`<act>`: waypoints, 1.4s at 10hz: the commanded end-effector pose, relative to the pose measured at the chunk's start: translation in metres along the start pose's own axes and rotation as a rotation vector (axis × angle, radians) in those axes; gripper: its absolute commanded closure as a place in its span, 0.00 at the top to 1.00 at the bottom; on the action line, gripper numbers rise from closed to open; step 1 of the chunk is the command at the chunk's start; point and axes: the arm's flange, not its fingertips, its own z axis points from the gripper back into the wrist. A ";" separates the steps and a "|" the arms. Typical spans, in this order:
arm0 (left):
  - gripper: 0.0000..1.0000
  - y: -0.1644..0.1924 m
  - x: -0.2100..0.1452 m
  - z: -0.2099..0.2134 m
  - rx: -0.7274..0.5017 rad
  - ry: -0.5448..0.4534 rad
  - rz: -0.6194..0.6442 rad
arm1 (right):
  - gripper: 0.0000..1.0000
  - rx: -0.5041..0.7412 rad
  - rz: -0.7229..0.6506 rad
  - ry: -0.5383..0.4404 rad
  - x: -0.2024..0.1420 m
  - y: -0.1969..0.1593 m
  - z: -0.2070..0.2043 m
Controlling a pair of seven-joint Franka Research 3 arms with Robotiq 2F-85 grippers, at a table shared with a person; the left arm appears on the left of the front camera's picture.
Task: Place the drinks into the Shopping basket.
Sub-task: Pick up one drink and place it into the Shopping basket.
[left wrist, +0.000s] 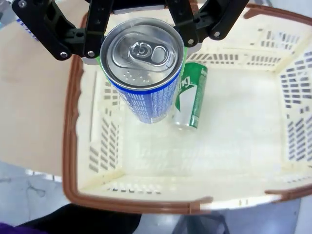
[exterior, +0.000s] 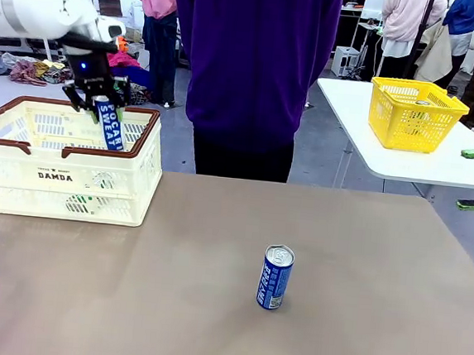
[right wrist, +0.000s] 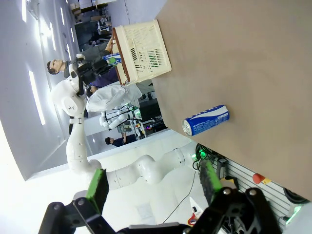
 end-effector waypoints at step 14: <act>1.00 -0.009 -0.017 -0.085 0.054 0.098 -0.027 | 1.00 0.015 0.015 0.003 0.001 0.004 0.002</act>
